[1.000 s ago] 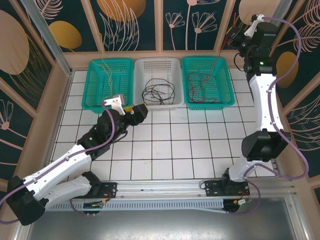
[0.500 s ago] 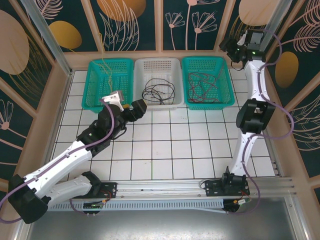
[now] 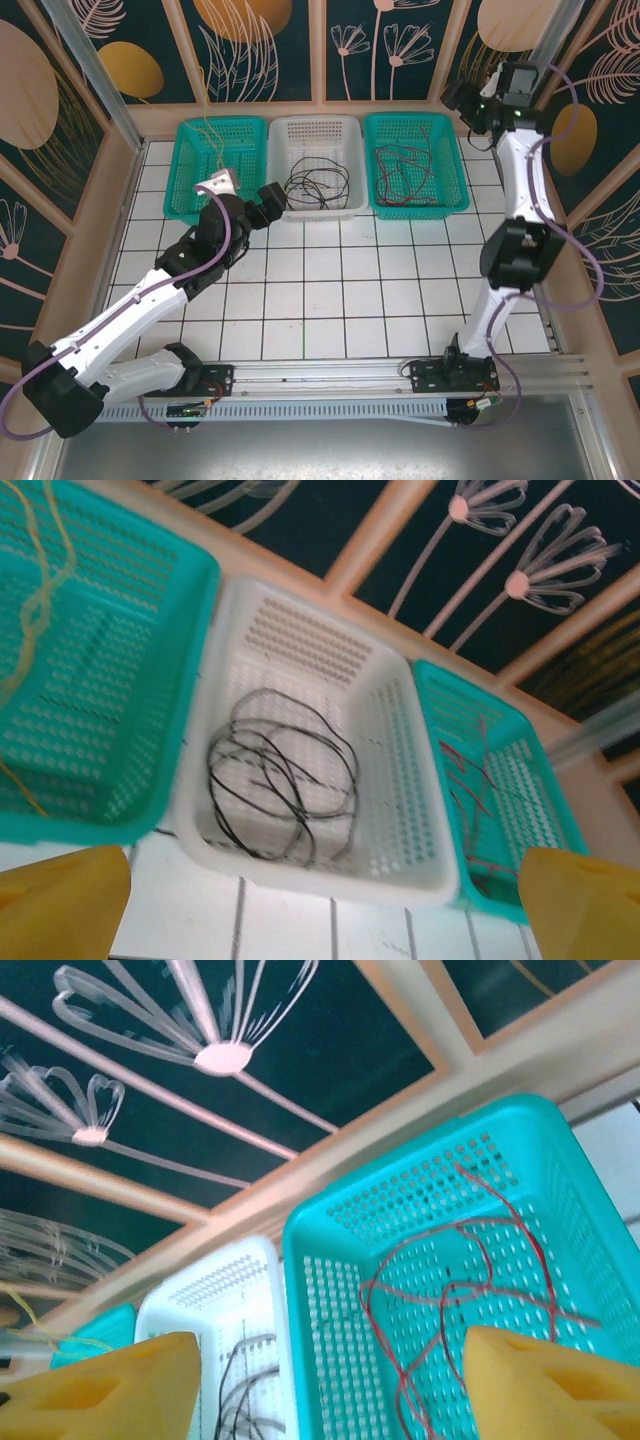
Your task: Untangle the cables
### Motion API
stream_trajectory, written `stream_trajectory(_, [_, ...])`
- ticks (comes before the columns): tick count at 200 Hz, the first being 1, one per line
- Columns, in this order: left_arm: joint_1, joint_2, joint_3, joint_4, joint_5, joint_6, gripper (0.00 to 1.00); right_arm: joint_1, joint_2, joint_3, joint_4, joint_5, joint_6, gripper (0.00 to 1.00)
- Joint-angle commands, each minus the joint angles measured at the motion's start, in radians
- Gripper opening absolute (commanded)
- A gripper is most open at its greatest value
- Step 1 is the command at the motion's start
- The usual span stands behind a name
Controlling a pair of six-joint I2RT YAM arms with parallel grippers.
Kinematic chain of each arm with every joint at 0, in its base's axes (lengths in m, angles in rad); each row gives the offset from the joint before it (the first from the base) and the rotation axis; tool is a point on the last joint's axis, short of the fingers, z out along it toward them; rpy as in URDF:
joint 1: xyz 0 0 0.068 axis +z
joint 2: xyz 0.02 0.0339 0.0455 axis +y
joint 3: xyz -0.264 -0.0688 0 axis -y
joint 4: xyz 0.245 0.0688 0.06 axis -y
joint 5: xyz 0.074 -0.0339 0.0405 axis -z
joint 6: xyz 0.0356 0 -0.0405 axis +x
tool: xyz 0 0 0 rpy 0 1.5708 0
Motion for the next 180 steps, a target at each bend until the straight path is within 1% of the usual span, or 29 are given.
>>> stream_trajectory(1, [0.017, 0.016, 0.06, -0.033, -0.253, 0.096, 0.99, 0.036, -0.292, -0.261, 0.166, 0.037, -0.047, 0.75])
stream_trajectory(10, [0.023, 0.03, 0.072, -0.036, -0.367, 0.13, 0.99, 0.043, -0.434, -0.434, 0.253, 0.046, -0.041, 0.76])
stream_trajectory(17, [0.031, 0.035, 0.063, -0.006, -0.438, 0.178, 0.99, 0.054, -0.534, -0.552, 0.307, 0.077, -0.035, 0.77])
stream_trajectory(29, [0.053, 0.039, 0.013, 0.098, -0.534, 0.286, 0.99, 0.088, -0.707, -0.747, 0.389, 0.144, -0.032, 0.82])
stream_trajectory(40, [0.085, 0.041, -0.04, 0.191, -0.632, 0.339, 0.99, 0.12, -0.854, -0.899, 0.447, 0.214, -0.043, 0.87])
stream_trajectory(49, [0.129, 0.044, -0.085, 0.264, -0.649, 0.367, 0.99, 0.142, -0.954, -1.021, 0.478, 0.273, -0.045, 0.89])
stream_trajectory(54, [0.155, 0.049, -0.113, 0.313, -0.643, 0.393, 0.99, 0.149, -1.013, -1.091, 0.514, 0.298, -0.035, 0.97])
stream_trajectory(57, [0.168, 0.052, -0.13, 0.34, -0.64, 0.405, 0.99, 0.15, -1.043, -1.133, 0.536, 0.313, -0.025, 0.99])
stream_trajectory(71, [0.24, 0.095, -0.186, 0.421, -0.632, 0.438, 0.99, 0.151, -1.159, -1.312, 0.608, 0.426, 0.049, 0.99])
stream_trajectory(81, [0.283, 0.149, -0.203, 0.427, -0.636, 0.442, 0.99, 0.15, -1.21, -1.425, 0.62, 0.522, 0.041, 0.99])
stream_trajectory(93, [0.325, 0.214, -0.226, 0.433, -0.665, 0.431, 0.99, 0.15, -1.228, -1.524, 0.574, 0.675, 0.054, 0.99])
stream_trajectory(104, [0.362, 0.246, -0.275, 0.483, -0.633, 0.429, 0.99, 0.144, -1.214, -1.593, 0.567, 0.8, -0.005, 0.99])
stream_trajectory(116, [0.398, 0.263, -0.347, 0.578, -0.592, 0.432, 0.99, 0.146, -1.184, -1.662, 0.618, 0.914, -0.064, 0.99])
stream_trajectory(122, [0.413, 0.269, -0.381, 0.618, -0.578, 0.426, 0.99, 0.145, -1.167, -1.694, 0.651, 0.972, -0.06, 0.99])
stream_trajectory(129, [0.431, 0.276, -0.424, 0.675, -0.562, 0.427, 0.99, 0.147, -1.147, -1.733, 0.711, 1.01, -0.06, 0.99])
stream_trajectory(142, [0.449, 0.291, -0.503, 0.798, -0.539, 0.441, 0.99, 0.164, -1.109, -1.806, 0.878, 1.057, -0.107, 0.99])
stream_trajectory(152, [0.46, 0.307, -0.566, 0.89, -0.496, 0.439, 0.99, 0.185, -1.067, -1.863, 1.061, 1.073, -0.154, 0.99])
stream_trajectory(157, [0.463, 0.311, -0.584, 0.956, -0.499, 0.469, 0.99, 0.191, -1.04, -1.886, 1.163, 1.052, -0.198, 0.99])
stream_trajectory(165, [0.464, 0.285, -0.599, 0.937, -0.483, 0.441, 0.99, 0.194, -0.991, -1.902, 1.286, 1.004, -0.242, 0.99])
stream_trajectory(174, [0.467, 0.265, -0.657, 1.057, -0.496, 0.443, 0.99, 0.194, -0.924, -1.928, 1.462, 0.953, -0.303, 0.99])
stream_trajectory(180, [0.472, 0.253, -0.674, 1.086, -0.484, 0.446, 0.99, 0.189, -0.863, -1.94, 1.572, 0.909, -0.331, 0.99])
